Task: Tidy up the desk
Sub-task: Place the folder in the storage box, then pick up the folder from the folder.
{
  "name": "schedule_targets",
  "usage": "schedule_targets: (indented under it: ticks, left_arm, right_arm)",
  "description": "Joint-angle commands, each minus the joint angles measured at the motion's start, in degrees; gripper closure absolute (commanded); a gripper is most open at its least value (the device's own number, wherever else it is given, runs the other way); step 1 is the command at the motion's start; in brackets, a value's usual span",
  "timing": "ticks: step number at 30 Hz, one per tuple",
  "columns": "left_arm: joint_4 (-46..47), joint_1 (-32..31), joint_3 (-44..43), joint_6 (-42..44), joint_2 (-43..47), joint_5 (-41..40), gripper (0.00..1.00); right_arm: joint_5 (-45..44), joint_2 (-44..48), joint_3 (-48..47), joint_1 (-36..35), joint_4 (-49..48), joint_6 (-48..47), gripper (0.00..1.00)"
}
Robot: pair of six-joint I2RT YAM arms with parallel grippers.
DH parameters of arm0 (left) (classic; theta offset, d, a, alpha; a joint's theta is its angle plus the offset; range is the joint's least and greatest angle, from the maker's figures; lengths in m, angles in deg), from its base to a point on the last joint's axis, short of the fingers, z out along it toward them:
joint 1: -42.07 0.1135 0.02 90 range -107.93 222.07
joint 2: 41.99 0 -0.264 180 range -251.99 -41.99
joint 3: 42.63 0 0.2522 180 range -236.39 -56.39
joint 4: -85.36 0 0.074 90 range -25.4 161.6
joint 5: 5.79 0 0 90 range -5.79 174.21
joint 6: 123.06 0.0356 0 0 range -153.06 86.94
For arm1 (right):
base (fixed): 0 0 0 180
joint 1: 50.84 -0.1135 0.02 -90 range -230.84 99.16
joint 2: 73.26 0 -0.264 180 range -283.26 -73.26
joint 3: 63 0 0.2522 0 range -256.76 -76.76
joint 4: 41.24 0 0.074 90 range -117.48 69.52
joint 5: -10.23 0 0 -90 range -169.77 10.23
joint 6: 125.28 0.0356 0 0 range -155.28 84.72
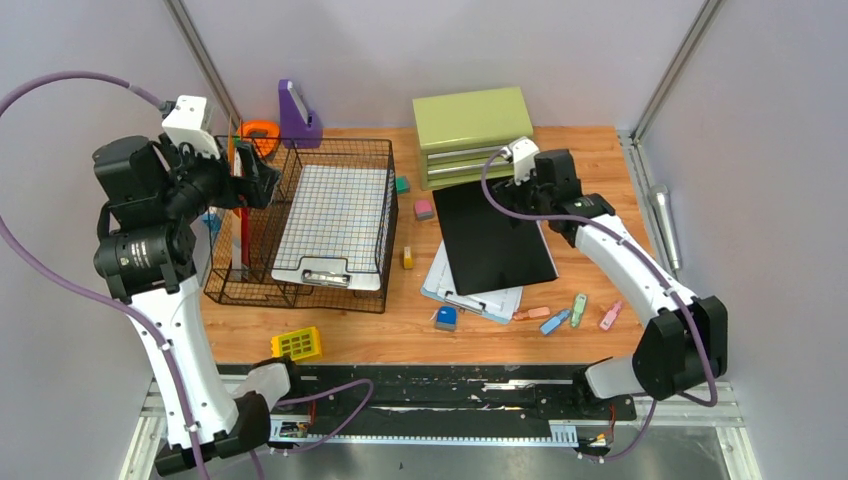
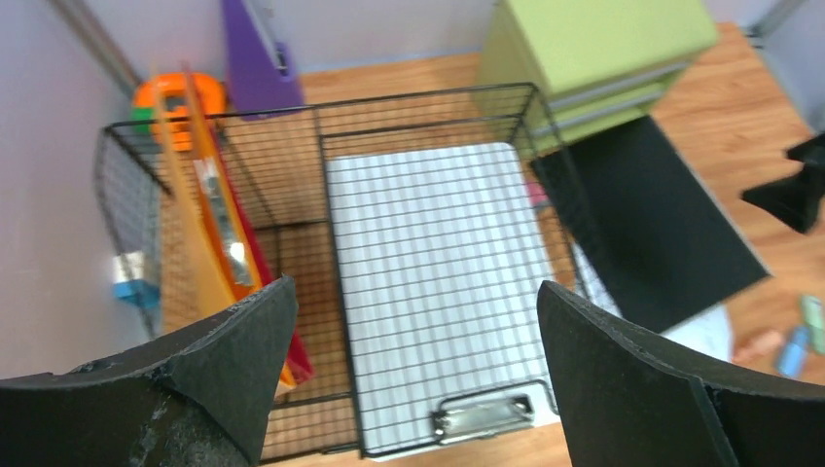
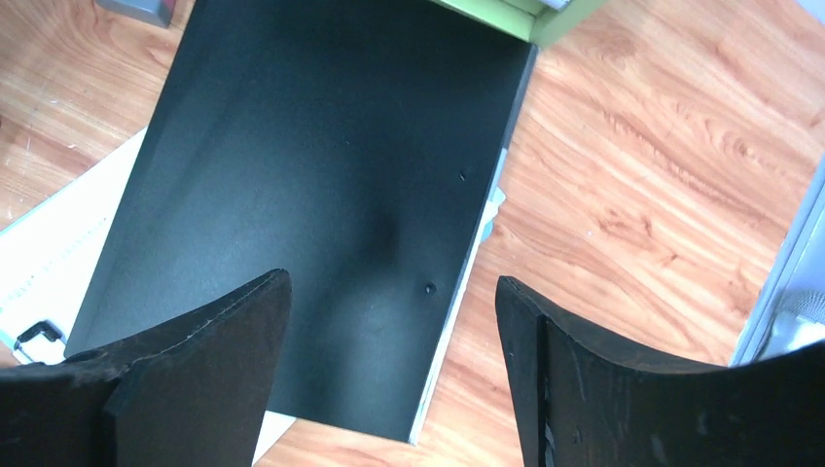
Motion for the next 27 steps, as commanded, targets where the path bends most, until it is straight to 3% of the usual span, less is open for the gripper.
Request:
schedule_targets:
  ticks: [1, 7, 14, 21, 27]
  left_arm:
    - [-3.0, -0.62, -4.21, -4.14, -3.34, 10.95, 0.0]
    - [-4.4, -11.11, -6.48, -1.57, -8.35, 6.92, 0.0]
    - [-1.01, -27.95, -5.79, 2.37, -15.0, 4.23, 0.0]
    - [4.64, -38.08, -9.94, 2.86, -21.93, 3.38, 0.0]
    - [10.97, -43.97, -7.08, 4.97, -24.0, -0.23, 0.0]
  right_arm:
    - [7.71, 4.81, 2.33, 4.24, -0.82, 2.36, 0.22]
    - [13.62, 5.07, 4.88, 10.77, -0.43, 4.07, 0.22]
    - [21.21, -2.95, 2.47, 17.16, 1.95, 8.35, 0.22]
    - [25.61, -10.64, -0.61, 20.62, 3.13, 10.41, 0.23]
    - [26.2, -14.41, -2.93, 23.05, 3.28, 9.83, 0.23]
